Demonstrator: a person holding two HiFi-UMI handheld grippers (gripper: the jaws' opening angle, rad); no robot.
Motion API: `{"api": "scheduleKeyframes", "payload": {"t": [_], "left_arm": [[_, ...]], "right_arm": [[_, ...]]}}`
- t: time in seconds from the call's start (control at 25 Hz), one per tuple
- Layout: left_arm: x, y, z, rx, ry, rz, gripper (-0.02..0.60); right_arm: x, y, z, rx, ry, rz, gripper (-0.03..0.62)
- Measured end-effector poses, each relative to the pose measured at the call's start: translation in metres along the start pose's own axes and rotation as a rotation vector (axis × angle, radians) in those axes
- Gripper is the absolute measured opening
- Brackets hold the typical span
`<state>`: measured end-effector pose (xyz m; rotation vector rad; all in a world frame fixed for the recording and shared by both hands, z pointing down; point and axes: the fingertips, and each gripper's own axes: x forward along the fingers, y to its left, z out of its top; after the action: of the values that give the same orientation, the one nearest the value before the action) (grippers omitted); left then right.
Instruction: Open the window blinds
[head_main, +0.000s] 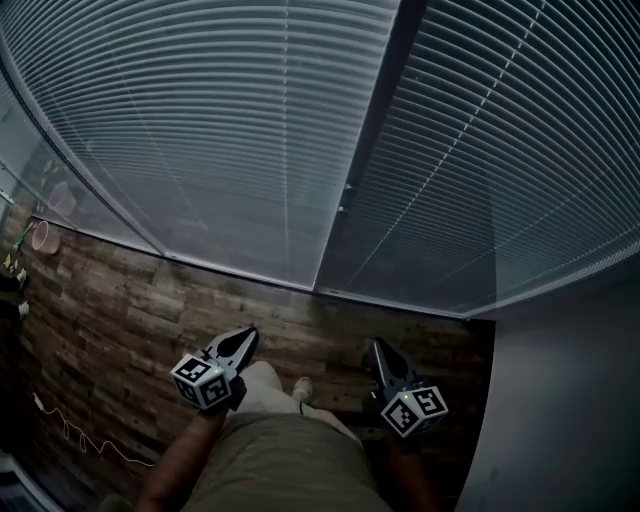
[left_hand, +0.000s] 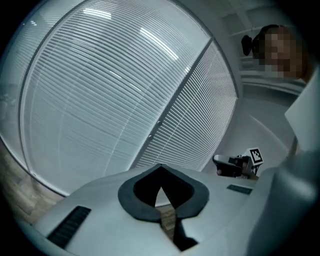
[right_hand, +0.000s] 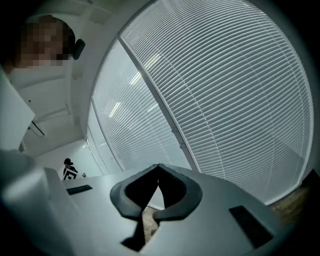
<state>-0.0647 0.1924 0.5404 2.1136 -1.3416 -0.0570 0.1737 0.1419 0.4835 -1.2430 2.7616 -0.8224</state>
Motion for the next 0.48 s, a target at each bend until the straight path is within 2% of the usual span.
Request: {"api": "scheduleKeyframes", "payload": {"t": [0.16,0.36,0.48], "left_arm": [[0.002,0.004,-0.004,-0.021,0.005,0.003,0.011],[0.013,0.034,0.005,0.043,0.045,0.015,0.011],[0.016,0.056,0.024,0.063,0.045,0.042,0.011]], "right_arm": [[0.002,-0.008,-0.008,0.015,0.032,-0.012,0.009],[0.025,-0.01,-0.016,0.078,0.033,-0.012,0.009],[0.04,-0.001,-0.006,0.073,0.01,-0.025,0.009]]}}
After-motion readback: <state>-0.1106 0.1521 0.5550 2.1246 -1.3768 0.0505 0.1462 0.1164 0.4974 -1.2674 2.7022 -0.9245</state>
